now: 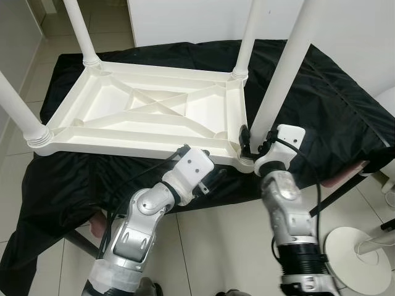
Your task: Building children table
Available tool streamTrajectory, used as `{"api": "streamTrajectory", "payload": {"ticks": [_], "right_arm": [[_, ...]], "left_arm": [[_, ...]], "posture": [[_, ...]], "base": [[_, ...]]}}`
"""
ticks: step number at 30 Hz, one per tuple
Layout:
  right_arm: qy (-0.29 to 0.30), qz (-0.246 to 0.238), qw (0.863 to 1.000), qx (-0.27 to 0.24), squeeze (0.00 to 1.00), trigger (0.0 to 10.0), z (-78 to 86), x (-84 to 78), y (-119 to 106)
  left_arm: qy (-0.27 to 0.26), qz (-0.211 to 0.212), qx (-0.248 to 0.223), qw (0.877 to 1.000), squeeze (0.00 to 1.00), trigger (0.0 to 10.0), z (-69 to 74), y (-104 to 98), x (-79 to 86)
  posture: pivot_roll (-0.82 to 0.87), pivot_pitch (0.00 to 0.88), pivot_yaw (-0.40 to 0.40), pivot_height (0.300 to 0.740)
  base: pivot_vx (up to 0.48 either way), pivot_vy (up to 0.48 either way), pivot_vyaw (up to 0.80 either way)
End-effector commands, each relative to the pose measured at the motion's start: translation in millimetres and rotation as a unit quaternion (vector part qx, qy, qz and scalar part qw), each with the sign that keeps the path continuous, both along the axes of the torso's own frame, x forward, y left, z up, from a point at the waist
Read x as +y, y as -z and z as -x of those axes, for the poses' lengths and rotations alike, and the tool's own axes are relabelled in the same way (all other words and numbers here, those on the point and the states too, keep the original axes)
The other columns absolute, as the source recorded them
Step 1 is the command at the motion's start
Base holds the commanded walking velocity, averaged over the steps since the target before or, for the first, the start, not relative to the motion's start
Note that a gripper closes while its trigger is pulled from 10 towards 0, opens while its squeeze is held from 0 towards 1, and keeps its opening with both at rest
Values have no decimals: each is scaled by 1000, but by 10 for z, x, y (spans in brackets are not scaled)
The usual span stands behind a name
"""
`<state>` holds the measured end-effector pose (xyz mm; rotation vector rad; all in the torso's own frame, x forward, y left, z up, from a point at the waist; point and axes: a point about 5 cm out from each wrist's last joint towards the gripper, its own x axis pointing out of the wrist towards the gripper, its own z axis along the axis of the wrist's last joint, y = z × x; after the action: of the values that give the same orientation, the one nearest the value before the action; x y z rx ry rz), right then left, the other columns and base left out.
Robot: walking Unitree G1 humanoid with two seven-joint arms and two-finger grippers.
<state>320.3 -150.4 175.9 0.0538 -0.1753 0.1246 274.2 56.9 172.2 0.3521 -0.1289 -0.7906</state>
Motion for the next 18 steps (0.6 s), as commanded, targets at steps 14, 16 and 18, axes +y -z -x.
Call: {"api": "streamTrajectory", "payload": {"ticks": [14, 16, 18], "right_arm": [[-191, 116, 975, 5, 0, 10000, -174, -20, 64], [-201, 130, 971, 3, 0, 10000, -207, -16, 59], [-213, 147, 966, 3, 0, 10000, -240, -4, 58]], "left_arm": [[-45, -14, 31, 998, 0, 10000, 31, 163, 2], [-43, -16, 30, 998, 0, 10000, 38, 168, -3], [-44, -21, 26, 999, 0, 10000, 37, 165, -6]], "posture": [[-83, 54, 11, 740], [-81, 53, 15, 740], [-77, 51, 13, 740]], "base": [[0, 0, 0], [0, 0, 0], [0, 0, 0]]}}
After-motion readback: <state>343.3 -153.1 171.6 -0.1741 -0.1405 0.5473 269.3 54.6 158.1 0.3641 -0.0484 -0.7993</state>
